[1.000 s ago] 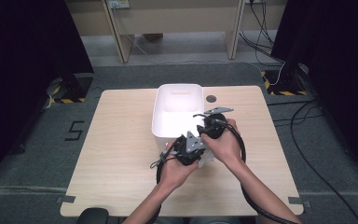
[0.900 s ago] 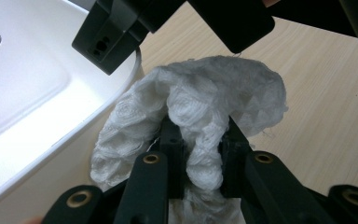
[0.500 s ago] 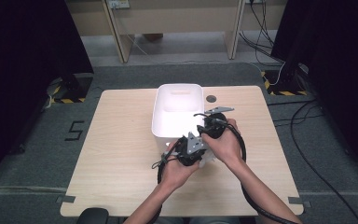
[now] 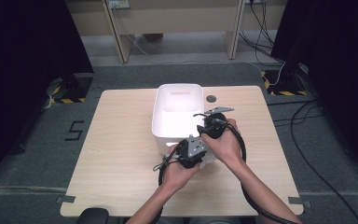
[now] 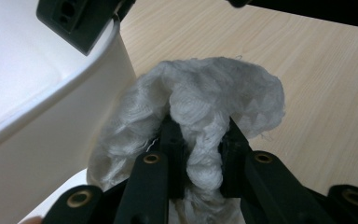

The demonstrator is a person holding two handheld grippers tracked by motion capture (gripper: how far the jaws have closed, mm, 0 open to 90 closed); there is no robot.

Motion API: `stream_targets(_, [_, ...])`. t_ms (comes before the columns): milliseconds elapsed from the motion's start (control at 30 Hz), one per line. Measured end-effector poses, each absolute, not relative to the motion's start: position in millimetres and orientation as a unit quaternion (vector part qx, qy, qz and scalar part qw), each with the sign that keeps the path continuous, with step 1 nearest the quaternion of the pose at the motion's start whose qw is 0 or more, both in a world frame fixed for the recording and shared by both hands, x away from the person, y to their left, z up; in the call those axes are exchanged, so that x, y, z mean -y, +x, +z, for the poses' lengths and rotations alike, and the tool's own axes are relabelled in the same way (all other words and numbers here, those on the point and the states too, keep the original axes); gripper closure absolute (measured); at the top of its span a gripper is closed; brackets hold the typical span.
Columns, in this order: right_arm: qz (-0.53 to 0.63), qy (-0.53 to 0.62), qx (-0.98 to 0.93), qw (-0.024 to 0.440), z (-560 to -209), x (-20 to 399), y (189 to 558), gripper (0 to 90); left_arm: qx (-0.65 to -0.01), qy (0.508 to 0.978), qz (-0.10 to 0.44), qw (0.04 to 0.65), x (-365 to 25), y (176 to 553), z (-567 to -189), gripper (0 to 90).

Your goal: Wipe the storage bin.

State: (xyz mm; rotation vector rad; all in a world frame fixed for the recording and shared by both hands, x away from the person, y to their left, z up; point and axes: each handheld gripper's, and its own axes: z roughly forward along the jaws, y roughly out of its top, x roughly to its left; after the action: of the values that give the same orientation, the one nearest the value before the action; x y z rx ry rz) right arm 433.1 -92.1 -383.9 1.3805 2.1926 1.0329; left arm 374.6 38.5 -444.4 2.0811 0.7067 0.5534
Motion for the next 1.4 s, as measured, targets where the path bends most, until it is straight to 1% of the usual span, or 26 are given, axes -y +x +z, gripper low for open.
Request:
stream_targets(300, [0.366, 0.486, -0.774, 0.176, -384, 92, 433, 66.5, -0.284, 0.83, 0.222, 0.425, -38, 375, -452, 76.2])
stream_targets(600, [0.367, 0.486, -0.773, 0.176, -384, 92, 433, 66.5, -0.28, 0.84, 0.219, 0.411, -38, 377, -461, 76.2])
stream_targets(867, [0.366, 0.487, -0.773, 0.176, -384, 92, 433, 66.5, -0.287, 0.837, 0.218, 0.412, -36, 377, -468, 76.2])
stream_targets(1400, [0.366, 0.485, -0.774, 0.179, -385, 92, 433, 66.5, -0.286, 0.846, 0.211, 0.397, -36, 380, -479, 76.2])
